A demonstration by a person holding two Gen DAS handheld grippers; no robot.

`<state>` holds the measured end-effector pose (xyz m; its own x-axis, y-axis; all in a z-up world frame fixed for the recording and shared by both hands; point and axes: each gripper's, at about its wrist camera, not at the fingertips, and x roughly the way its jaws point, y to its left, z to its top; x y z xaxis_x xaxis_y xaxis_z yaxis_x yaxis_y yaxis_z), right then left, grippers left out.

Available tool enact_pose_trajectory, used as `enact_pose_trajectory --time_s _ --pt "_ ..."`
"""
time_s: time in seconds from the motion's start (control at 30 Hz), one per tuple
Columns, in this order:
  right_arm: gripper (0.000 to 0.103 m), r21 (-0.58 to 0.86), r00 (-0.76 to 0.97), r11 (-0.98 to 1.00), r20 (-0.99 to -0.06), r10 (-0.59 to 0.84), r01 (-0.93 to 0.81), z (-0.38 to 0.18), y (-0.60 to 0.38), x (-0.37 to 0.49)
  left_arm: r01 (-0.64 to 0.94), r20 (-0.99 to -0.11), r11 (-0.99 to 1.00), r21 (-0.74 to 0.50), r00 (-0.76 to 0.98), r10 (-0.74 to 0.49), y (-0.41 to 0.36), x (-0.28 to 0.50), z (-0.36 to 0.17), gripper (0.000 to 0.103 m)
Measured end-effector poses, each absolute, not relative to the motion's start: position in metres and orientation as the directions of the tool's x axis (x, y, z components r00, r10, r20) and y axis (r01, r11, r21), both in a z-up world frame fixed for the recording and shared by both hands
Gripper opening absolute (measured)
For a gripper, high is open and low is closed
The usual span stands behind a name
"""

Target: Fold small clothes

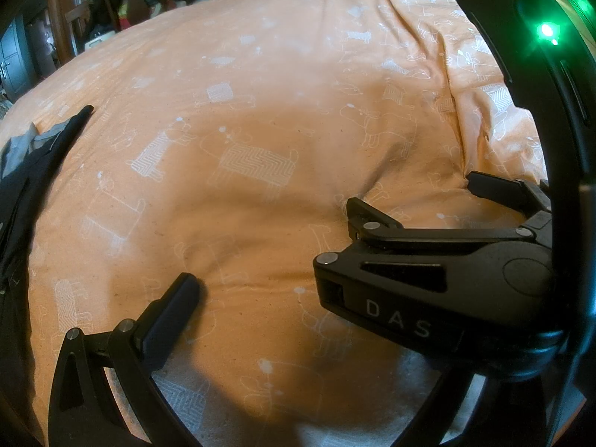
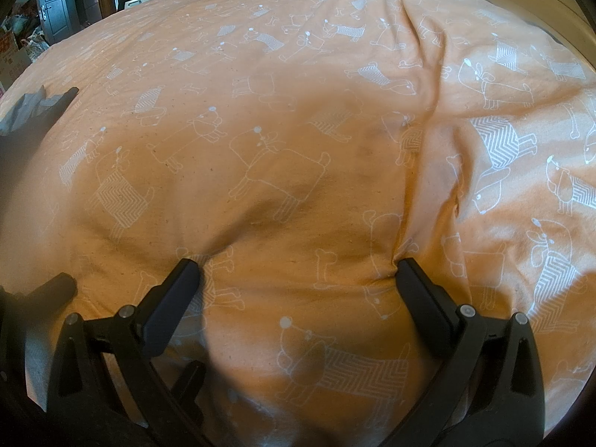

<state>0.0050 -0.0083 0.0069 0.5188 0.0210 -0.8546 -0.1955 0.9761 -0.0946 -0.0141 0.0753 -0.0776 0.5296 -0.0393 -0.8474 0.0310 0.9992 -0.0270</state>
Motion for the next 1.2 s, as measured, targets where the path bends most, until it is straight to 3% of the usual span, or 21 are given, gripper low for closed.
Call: enact_pose_trajectory --time_s 1.2 --pt "0.103 -0.107 0.518 0.975 -0.855 0.01 -0.195 0.0056 -0.0063 0.0063 0.043 -0.856 0.999 -0.032 0.515 -0.05 0.0771 -0.014 -0.0773 0.103"
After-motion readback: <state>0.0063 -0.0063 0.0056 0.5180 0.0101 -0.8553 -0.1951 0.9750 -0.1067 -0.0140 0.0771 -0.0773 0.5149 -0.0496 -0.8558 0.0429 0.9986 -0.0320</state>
